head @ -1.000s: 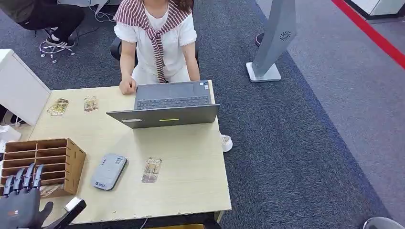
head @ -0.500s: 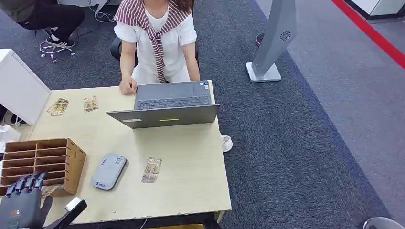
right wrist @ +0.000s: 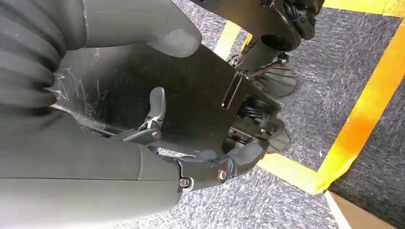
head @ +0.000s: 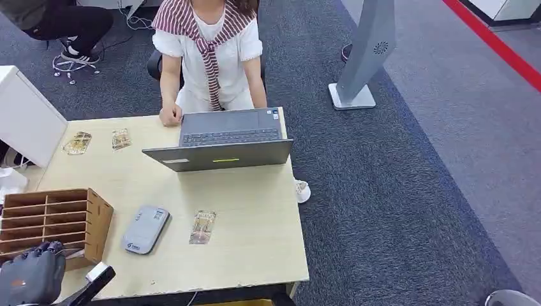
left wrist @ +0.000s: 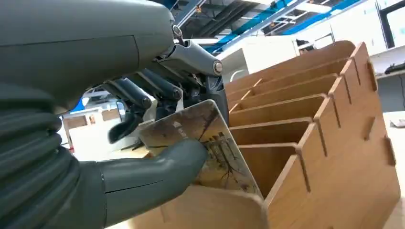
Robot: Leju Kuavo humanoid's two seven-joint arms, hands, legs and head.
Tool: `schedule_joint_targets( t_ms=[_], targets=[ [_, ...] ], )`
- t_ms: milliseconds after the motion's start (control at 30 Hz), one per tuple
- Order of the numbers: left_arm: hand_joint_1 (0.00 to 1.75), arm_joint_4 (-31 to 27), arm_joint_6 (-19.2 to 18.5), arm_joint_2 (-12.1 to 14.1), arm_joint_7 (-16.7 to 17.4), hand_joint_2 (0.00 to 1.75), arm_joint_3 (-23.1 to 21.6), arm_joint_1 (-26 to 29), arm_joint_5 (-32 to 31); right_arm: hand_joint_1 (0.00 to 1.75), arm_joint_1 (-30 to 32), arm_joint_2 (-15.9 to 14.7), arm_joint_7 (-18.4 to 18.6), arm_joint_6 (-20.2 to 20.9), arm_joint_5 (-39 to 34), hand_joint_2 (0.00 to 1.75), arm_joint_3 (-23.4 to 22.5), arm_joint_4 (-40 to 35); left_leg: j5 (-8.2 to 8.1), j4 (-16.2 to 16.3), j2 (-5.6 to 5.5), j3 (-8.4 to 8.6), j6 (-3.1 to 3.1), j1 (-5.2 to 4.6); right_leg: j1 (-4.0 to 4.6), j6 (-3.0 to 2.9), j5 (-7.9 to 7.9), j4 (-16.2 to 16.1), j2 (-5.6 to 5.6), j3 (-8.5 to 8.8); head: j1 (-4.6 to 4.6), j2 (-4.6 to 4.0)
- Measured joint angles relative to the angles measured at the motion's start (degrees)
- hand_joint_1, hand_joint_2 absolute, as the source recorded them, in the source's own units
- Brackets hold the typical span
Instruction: Pass the card to the sensor for recognition and then transmit it.
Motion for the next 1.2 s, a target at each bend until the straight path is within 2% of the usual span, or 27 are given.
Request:
schedule_joint_targets(
  t_ms=[233,367,533,733,900,1100,1200],
  targets=[
    [1.75,0.26,0.92,-0.09,-0.74,1.75,-0.04,0.14,1.38,0.0,0.0,0.0,0.0,0.0,-0.33,1.75,0.0,0.0,0.0,0.0,0.01,0.01,0.0,0.0,0.0,0.0,0.0,0.0,0.01,0.0,0.0,0.0],
    [1.75,-2.98,2.45,-0.57,-1.7,1.75,-0.15,1.5,3.35,0.0,0.01,0.0,0.0,-0.09,-1.2,1.75,0.0,0.0,0.01,0.0,-0.02,0.01,0.0,-0.01,0.03,0.0,0.0,0.0,0.01,0.0,0.0,0.02],
    [1.75,-12.1,3.06,-0.79,-1.88,1.75,-1.74,3.87,3.71,0.0,0.01,0.0,-0.02,-0.22,-2.25,1.75,-0.02,0.02,0.0,0.0,-0.07,-0.01,0.01,-0.02,0.03,0.01,0.0,-0.01,-0.02,0.01,-0.02,0.0],
    [1.75,-17.31,3.15,-0.92,-1.9,1.75,-2.84,5.32,3.78,0.0,0.01,0.0,-0.02,-0.26,-2.32,1.75,0.0,0.02,-0.02,0.0,-0.1,0.01,0.03,-0.02,0.03,0.01,-0.01,-0.03,-0.05,0.04,0.07,0.0],
    [1.75,-24.1,6.64,-0.77,-2.32,1.75,-4.89,7.23,1.93,0.0,0.02,0.02,-0.24,-0.42,-3.58,1.75,-0.02,0.04,-0.02,0.01,-0.07,0.01,0.03,0.0,0.03,0.0,0.0,-0.03,-0.03,0.03,0.04,0.0],
    [1.75,-32.7,9.01,0.9,-1.62,1.75,-9.36,8.38,-0.98,0.0,0.07,0.02,-0.52,-0.59,-4.37,1.75,-0.04,0.11,-0.02,0.01,-0.1,0.01,0.03,-0.01,0.04,0.01,-0.01,-0.04,-0.04,0.02,0.09,0.0],
    [1.75,-34.16,8.94,1.88,-1.27,1.75,-11.06,6.08,-0.66,0.0,0.07,0.02,-0.52,-0.41,-3.92,1.75,-0.04,0.11,-0.01,0.03,-0.13,0.01,0.04,-0.04,0.05,0.01,0.0,-0.06,-0.07,0.0,0.11,0.02]
  ],
)
